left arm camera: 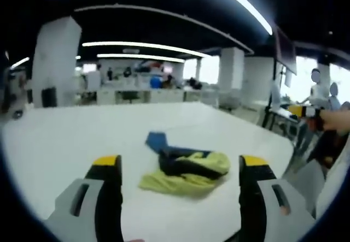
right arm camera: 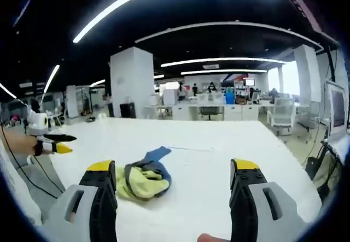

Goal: Fold the garment on the visible template until the final outline fits inside the template.

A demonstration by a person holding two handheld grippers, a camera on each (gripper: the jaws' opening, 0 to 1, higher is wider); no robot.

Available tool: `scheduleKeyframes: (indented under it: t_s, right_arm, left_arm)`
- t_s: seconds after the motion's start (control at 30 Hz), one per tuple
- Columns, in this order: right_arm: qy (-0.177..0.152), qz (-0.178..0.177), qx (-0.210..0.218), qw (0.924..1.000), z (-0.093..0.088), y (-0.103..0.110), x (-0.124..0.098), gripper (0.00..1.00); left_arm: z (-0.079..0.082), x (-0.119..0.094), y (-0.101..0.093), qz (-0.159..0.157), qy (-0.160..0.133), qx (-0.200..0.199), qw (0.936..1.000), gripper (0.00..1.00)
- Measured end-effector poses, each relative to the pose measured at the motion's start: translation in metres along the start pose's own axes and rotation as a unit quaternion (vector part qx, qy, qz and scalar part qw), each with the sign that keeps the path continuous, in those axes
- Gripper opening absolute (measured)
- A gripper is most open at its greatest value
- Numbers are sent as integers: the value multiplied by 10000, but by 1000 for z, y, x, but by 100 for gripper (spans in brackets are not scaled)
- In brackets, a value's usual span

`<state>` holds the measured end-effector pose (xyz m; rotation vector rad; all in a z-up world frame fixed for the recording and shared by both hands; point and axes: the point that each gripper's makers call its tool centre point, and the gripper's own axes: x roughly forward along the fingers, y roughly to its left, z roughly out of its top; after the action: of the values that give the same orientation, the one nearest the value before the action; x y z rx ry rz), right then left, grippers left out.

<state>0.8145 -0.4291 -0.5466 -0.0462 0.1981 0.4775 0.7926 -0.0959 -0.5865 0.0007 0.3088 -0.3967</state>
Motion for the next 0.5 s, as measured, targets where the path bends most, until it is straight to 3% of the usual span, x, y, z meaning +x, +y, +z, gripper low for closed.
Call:
scheduleKeyframes:
  t_s: [0.03, 0.07, 0.13, 0.23, 0.5]
  right_arm:
    - [389, 106, 68, 9992, -15, 6, 2, 85]
    - [549, 198, -55, 9983, -22, 11, 3, 86]
    - [567, 249, -246, 9978, -25, 17, 5, 85]
    - [567, 373, -210, 9975, -26, 27, 6, 85]
    - [625, 473, -254, 9966, -29, 29, 9, 85]
  left_arm:
    - [-4, 1, -1, -24, 79, -19, 10000, 85]
    - [-4, 2, -2, -50, 78, -72, 9999, 86]
    - [-5, 1, -2, -62, 62, -201, 9998, 86]
    - [-8, 1, -1, -59, 116, -175, 9998, 86]
    - [-10, 4, 2, -66, 159, -147, 9997, 85]
